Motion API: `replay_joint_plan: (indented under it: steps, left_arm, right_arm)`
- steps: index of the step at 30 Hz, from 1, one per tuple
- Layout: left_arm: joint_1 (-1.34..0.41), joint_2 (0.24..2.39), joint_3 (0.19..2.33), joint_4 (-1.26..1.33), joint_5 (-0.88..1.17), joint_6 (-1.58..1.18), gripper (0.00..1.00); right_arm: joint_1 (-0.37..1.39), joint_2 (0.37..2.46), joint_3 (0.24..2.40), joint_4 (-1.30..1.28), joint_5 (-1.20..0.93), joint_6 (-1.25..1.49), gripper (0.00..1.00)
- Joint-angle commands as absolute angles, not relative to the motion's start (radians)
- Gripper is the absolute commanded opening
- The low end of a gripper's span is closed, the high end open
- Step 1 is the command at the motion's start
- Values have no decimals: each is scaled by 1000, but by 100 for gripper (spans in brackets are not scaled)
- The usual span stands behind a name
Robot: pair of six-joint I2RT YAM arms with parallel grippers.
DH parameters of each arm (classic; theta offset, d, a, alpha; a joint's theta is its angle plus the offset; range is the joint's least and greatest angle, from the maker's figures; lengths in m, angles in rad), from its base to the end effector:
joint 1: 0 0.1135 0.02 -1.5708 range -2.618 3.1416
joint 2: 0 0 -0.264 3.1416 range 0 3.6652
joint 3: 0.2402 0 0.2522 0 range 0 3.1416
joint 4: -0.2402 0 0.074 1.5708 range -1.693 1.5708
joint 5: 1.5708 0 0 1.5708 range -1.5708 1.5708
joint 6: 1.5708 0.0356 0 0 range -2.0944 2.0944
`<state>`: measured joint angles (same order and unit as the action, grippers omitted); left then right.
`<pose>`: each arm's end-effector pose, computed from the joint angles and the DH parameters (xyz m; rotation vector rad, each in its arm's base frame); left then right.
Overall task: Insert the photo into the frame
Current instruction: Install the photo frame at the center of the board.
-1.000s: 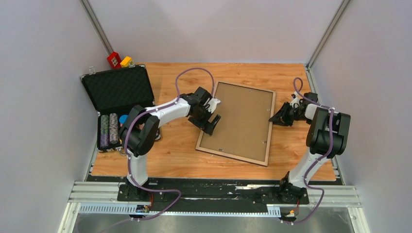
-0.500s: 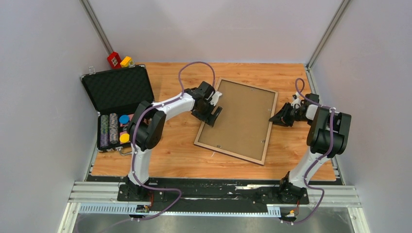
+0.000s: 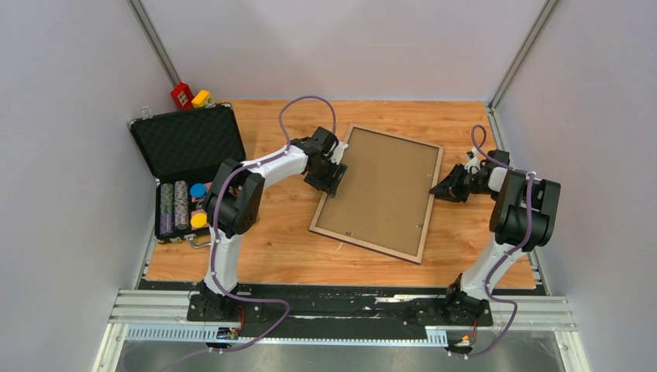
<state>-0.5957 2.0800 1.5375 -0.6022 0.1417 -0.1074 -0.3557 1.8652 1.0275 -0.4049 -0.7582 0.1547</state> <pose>0.3569 -0.2480 0.1694 0.7093 2.6715 -0.3900 0.3247 -0.0945 0.1297 0.4865 2.5386 0.9794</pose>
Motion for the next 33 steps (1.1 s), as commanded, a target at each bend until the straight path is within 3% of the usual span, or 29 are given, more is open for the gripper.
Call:
replay_joint_plan:
  steps: [1,12,33]
  left_arm:
    - [-598,2104,1564,-580,141,-124,65]
    - [-597,2089,1537,-571,146,-126,49]
    - [-598,2013,1460,-555,159,-116,34]
  right_arm:
    - [-372,1888,1015,-375,-761,132,0]
    - [-376,1891,1016,-377,-766,130,0]
    - [-380,1891,1020,-378,-764,128,0]
